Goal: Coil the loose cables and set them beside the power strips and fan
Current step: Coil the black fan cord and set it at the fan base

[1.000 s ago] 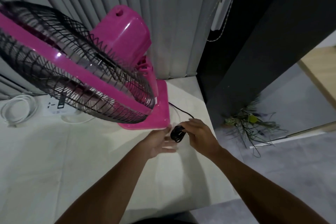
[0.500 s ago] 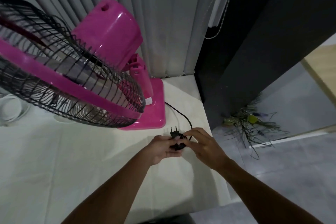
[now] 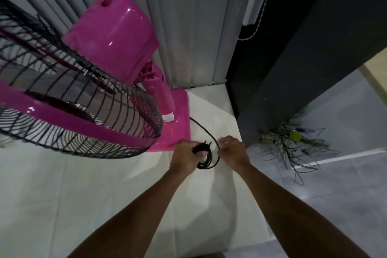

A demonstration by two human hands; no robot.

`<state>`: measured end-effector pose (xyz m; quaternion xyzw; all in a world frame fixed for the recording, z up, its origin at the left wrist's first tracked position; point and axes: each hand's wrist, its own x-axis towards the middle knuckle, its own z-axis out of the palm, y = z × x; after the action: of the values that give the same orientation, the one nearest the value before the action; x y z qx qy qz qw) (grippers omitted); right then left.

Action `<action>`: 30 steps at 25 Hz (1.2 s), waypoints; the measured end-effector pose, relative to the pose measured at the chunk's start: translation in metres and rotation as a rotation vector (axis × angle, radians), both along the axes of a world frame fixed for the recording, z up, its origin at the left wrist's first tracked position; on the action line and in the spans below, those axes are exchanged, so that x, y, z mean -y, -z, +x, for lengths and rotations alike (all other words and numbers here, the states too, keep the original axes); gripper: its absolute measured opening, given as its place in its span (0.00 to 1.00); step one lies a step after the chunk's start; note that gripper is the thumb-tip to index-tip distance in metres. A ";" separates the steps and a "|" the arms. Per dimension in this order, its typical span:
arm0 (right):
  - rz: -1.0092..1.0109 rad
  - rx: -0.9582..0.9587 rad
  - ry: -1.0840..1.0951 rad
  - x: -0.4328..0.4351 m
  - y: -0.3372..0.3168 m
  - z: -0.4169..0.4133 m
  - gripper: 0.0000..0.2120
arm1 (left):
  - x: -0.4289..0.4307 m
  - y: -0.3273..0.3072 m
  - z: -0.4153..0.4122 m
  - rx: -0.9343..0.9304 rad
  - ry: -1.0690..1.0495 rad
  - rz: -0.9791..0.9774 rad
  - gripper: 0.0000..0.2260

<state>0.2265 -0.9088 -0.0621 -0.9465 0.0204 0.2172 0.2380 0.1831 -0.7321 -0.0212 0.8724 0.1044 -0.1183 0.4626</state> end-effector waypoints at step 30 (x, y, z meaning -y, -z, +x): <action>0.011 0.397 -0.416 -0.031 0.007 -0.065 0.29 | -0.019 0.016 -0.026 0.350 0.326 0.725 0.31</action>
<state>0.1619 -0.8781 -0.0687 -0.9531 -0.2223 0.0717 0.1926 0.1568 -0.7135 -0.0375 0.9904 -0.0802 0.0042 0.1124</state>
